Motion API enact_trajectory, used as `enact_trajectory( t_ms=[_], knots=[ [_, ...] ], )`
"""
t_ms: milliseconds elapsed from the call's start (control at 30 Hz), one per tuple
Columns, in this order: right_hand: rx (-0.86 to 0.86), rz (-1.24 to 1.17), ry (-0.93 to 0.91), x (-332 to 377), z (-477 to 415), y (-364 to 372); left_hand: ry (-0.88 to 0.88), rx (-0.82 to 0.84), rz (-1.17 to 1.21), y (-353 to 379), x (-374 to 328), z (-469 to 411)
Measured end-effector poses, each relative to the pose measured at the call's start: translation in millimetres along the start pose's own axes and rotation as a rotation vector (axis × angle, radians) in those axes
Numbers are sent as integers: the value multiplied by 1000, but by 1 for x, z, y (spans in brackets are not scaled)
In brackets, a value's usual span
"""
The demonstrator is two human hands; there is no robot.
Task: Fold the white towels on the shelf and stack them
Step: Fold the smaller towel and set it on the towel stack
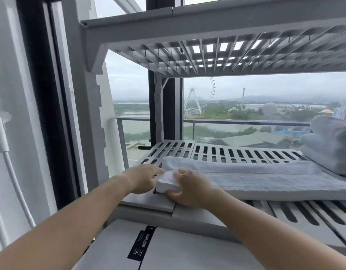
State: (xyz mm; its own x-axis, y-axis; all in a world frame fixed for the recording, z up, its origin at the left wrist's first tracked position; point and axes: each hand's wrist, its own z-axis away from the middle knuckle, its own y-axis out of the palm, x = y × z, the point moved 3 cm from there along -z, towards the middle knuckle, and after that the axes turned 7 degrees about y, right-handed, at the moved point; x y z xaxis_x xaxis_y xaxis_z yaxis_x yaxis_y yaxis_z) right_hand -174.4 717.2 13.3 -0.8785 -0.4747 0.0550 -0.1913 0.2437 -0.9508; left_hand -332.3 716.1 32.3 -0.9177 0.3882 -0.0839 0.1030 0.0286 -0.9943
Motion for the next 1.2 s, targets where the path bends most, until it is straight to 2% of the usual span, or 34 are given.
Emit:
enact_trajectory(
  t_ms=[100,200,300,400,533,700,800,900,1067,1200],
  knots=[
    [-46,71,-18,6,-4,0,-3,23,-56,2,1,0],
    [-135,55,-4,9,-9,-9,-34,-57,-85,-1,1,-2],
    [-217,-417,216,-13,-11,-27,-93,-199,-124,-11,-3,-10],
    [-324,-762,485,-49,-9,-49,-35,-249,-97,-16,-21,-30],
    [-478,-1014,743,-108,2,-88,74,-265,-47,-19,-75,-69],
    [-599,-1258,930,-192,41,-122,266,-320,154,-29,-166,-122],
    [-541,-1302,1005,-239,81,-125,381,-295,194,-29,-218,-149],
    [-394,-1330,1111,-279,119,-122,497,-227,146,-14,-257,-166],
    [-63,-1021,1185,-307,133,-123,536,-114,24,14,-288,-176],
    [50,-788,1125,-309,110,-121,553,-93,-59,18,-290,-178]
  ],
)
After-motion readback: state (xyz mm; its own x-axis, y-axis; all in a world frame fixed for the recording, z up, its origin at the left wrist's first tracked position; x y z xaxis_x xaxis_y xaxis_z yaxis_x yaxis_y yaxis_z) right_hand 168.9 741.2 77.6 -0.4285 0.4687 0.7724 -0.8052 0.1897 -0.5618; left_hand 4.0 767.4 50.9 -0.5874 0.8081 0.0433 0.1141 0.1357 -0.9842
